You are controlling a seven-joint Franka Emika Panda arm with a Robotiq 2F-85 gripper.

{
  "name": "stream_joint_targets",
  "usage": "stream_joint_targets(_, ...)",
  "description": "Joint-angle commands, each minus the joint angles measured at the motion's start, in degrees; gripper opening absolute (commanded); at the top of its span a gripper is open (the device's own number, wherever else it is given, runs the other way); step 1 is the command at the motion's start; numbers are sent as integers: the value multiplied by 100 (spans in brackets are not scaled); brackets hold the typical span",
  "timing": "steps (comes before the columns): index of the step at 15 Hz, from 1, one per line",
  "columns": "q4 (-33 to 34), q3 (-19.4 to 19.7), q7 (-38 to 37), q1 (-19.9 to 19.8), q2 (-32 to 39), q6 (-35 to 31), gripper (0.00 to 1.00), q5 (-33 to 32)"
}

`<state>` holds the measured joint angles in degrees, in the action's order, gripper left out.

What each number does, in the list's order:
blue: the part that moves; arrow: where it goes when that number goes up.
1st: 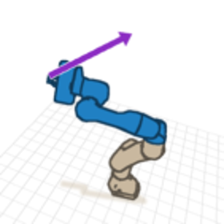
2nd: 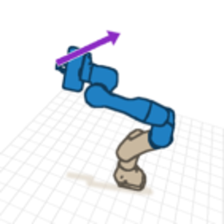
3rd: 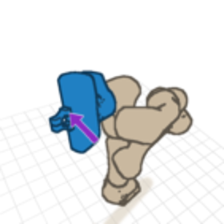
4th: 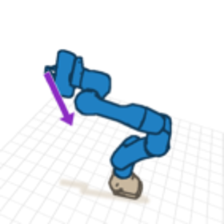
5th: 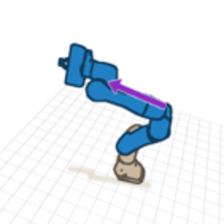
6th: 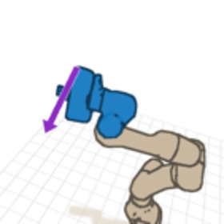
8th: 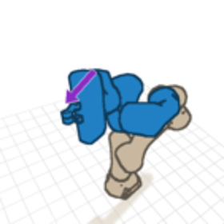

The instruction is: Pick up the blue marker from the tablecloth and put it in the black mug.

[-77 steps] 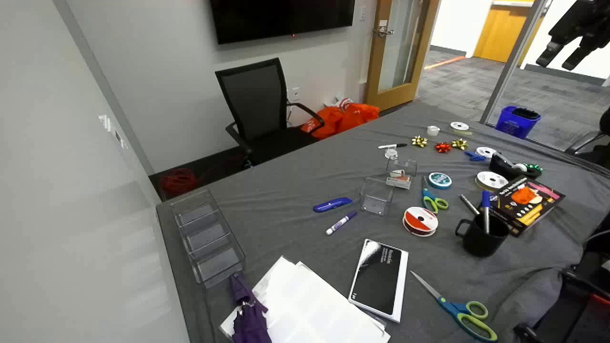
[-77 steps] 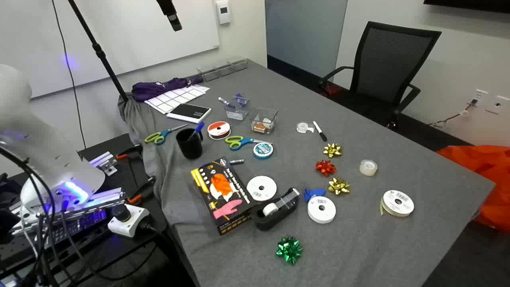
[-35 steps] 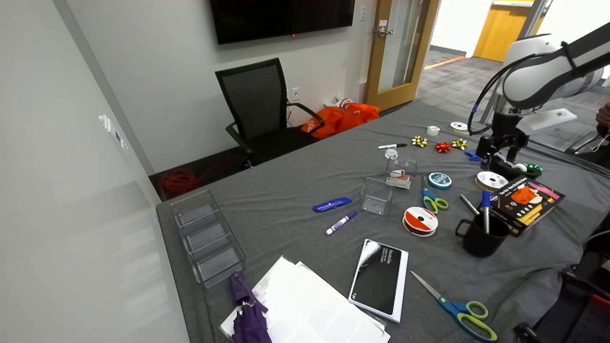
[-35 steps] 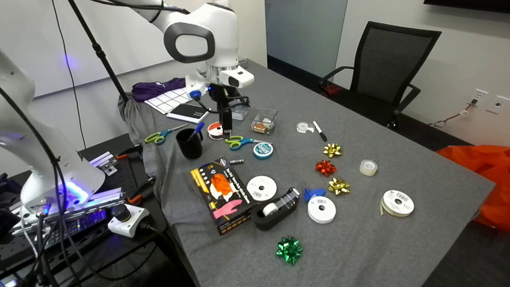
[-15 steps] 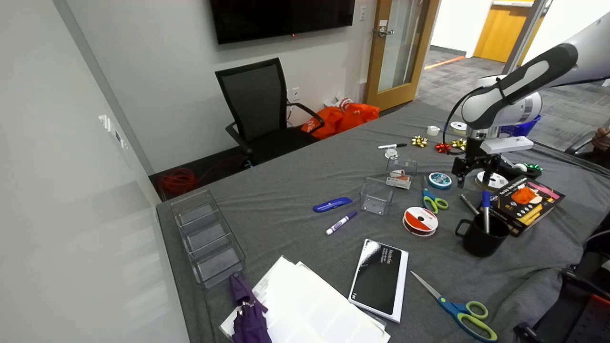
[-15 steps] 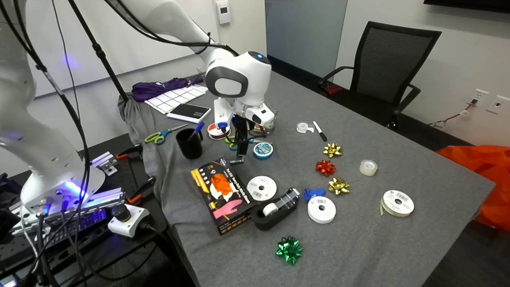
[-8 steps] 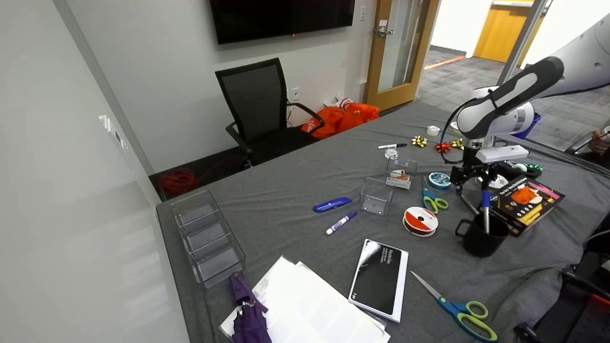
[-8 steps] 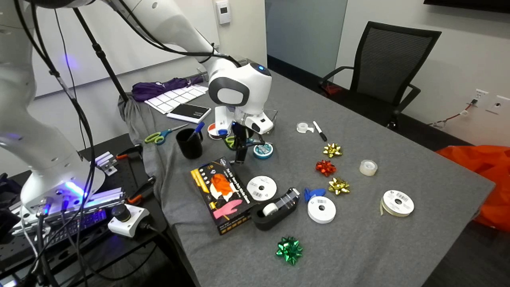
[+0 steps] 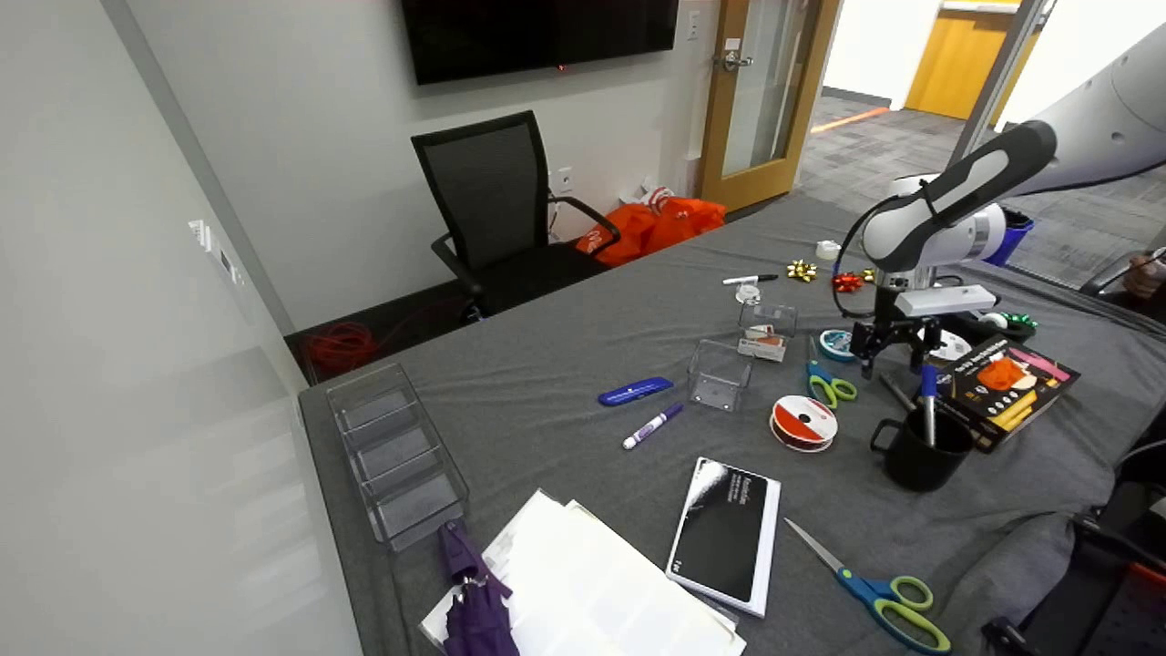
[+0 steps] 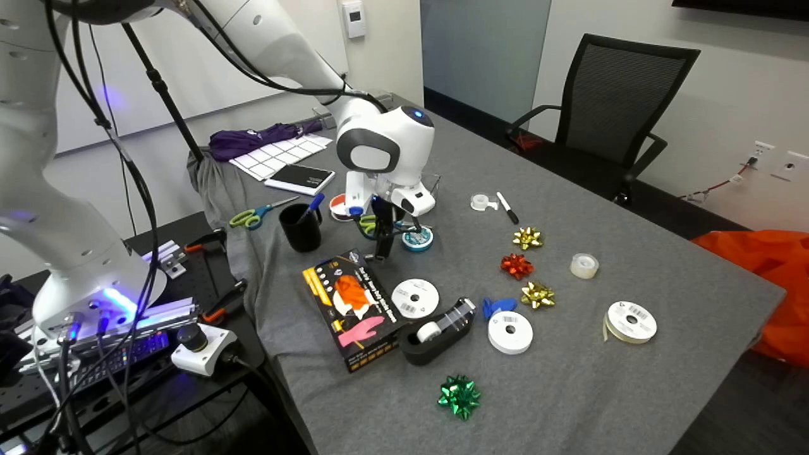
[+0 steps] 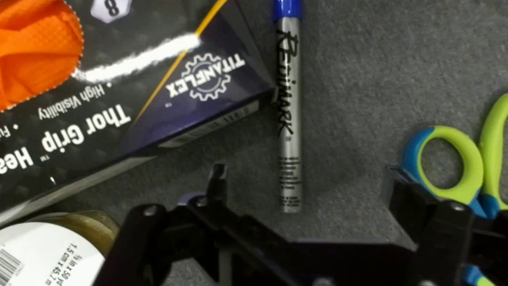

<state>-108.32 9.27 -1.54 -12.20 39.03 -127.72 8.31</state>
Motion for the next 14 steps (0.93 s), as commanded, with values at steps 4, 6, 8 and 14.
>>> stream_joint_targets(4, 227, -74, -51, -109, 257, -125, 69, 42)
stream_joint_targets(6, 253, -75, -49, -112, 292, -140, 44, 40)
stream_joint_targets(8, 279, -79, -42, -118, 326, -133, 35, 42)
stream_joint_targets(14, 304, -75, -42, -117, 320, -108, 0, 33)
